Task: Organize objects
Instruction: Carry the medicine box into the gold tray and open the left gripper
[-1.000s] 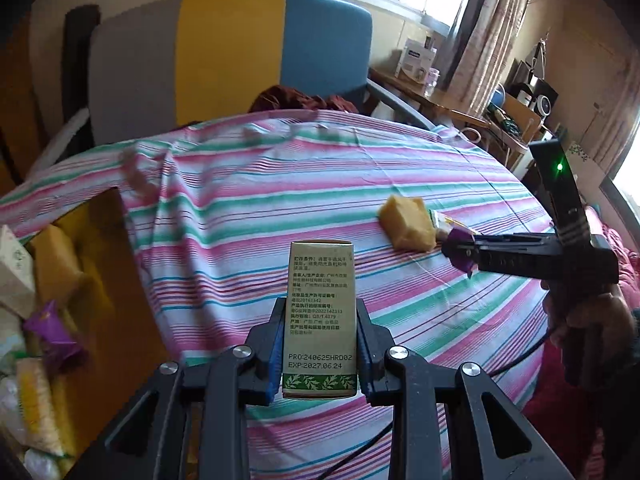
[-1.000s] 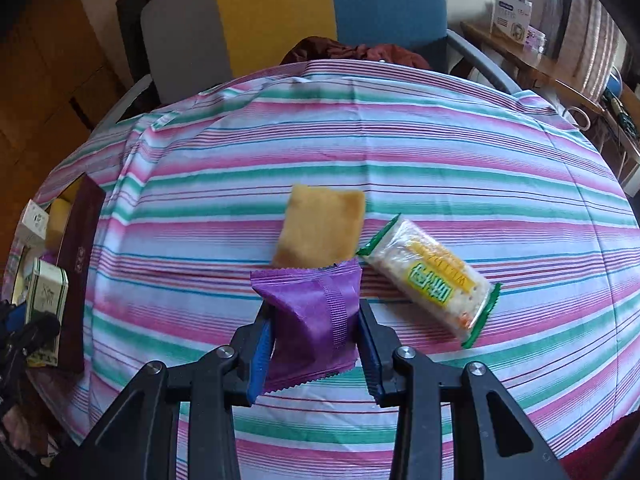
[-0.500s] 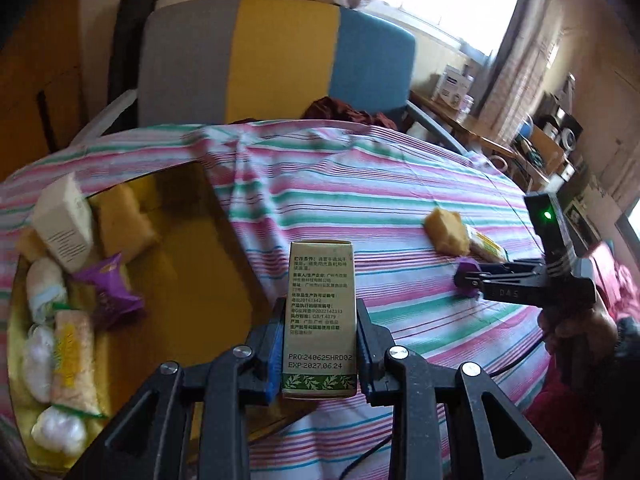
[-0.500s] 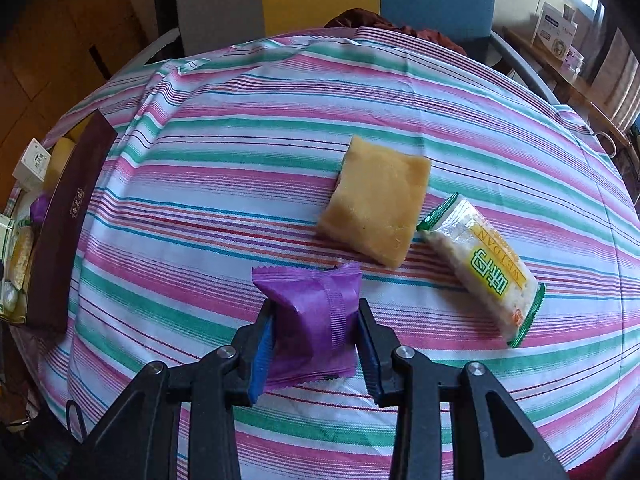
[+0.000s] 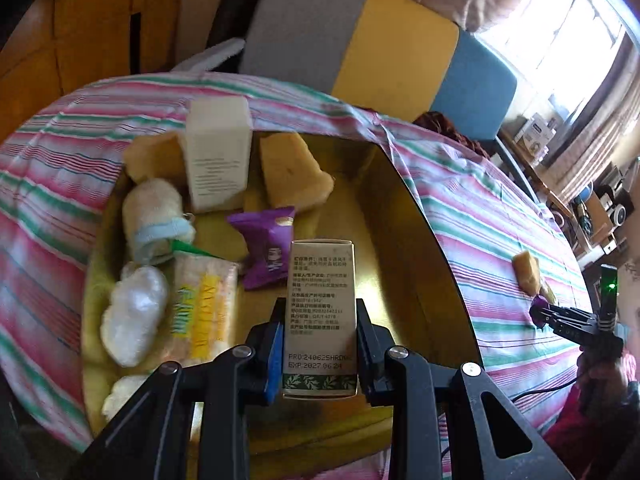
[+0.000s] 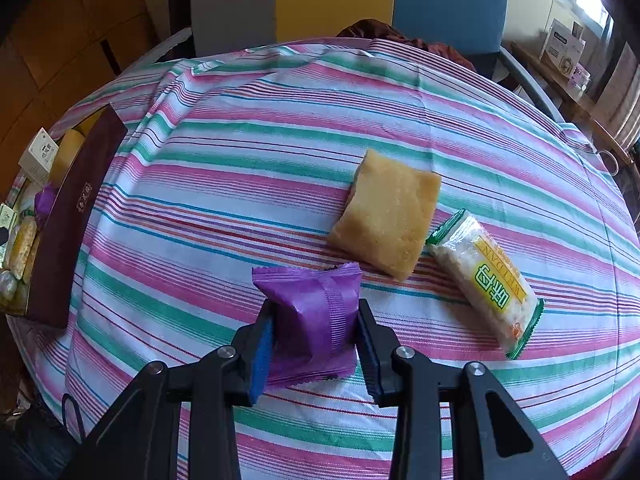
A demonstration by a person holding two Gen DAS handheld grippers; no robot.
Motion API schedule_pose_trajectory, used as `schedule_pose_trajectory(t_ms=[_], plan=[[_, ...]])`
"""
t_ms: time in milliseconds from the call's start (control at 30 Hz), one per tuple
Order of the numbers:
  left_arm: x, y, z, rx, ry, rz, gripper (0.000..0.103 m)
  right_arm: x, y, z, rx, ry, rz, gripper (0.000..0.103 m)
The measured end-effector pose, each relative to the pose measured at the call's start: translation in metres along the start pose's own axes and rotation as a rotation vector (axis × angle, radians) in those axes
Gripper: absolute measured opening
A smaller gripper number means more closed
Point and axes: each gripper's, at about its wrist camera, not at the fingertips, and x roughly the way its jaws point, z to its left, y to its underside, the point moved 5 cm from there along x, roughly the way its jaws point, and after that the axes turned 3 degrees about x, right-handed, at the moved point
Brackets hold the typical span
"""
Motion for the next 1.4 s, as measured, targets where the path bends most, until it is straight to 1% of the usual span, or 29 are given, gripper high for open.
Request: schedule_pose_trajectory(t_ms=[100,200,333,467,533,667,733,833,867,967,1033,1133,1233,1300,1400], plan=[[0.016,-0.008,-0.015,0.052,-0.01,0.019,0.03,0.0,0.0,0.001,-0.006,-0.001,-0.003,0.037],[0.035,-0.019,-0.026,0.076,-0.003,0.047,0.03,-0.001,0.0,0.001,-0.006,-0.001,-0.004,0.037],[0.054,-0.033,-0.033,0.114,-0.029,0.065,0.03,-0.002,-0.001,0.0,-0.007,0.0,-0.01,0.037],[0.077,-0.043,-0.029,0.101,-0.055,0.105,0.03,-0.004,-0.002,0.0,-0.006,-0.003,-0.018,0.037],[0.084,-0.047,-0.027,0.113,-0.081,0.107,0.03,-0.004,-0.002,0.0,-0.005,-0.002,-0.022,0.037],[0.097,-0.05,-0.024,0.127,-0.111,0.115,0.03,-0.005,-0.002,0.0,-0.006,-0.003,-0.023,0.037],[0.101,-0.052,-0.021,0.12,-0.118,0.127,0.03,-0.005,-0.002,0.0,-0.006,-0.001,-0.024,0.037],[0.103,-0.052,-0.019,0.123,-0.125,0.125,0.031,-0.004,-0.002,-0.001,-0.003,0.001,-0.023,0.037],[0.103,-0.051,-0.019,0.121,-0.12,0.127,0.033,-0.004,-0.002,-0.001,-0.003,0.002,-0.023,0.037],[0.097,-0.052,-0.021,0.128,-0.117,0.106,0.037,-0.003,-0.002,-0.001,-0.003,0.003,-0.018,0.037],[0.089,-0.052,-0.023,0.135,-0.116,0.091,0.037,-0.002,-0.001,-0.001,-0.003,0.008,-0.016,0.037],[0.068,-0.05,-0.028,0.16,-0.122,0.041,0.039,-0.002,-0.001,-0.003,0.0,0.011,-0.015,0.037],[0.038,-0.044,-0.03,0.179,-0.15,-0.031,0.047,0.0,0.0,-0.002,-0.004,0.018,-0.009,0.037],[0.014,-0.038,-0.031,0.188,-0.17,-0.096,0.058,0.002,0.002,-0.001,-0.01,0.024,-0.003,0.037],[-0.013,-0.027,-0.028,0.183,-0.187,-0.157,0.06,0.006,0.004,0.001,-0.018,0.034,0.012,0.037]])
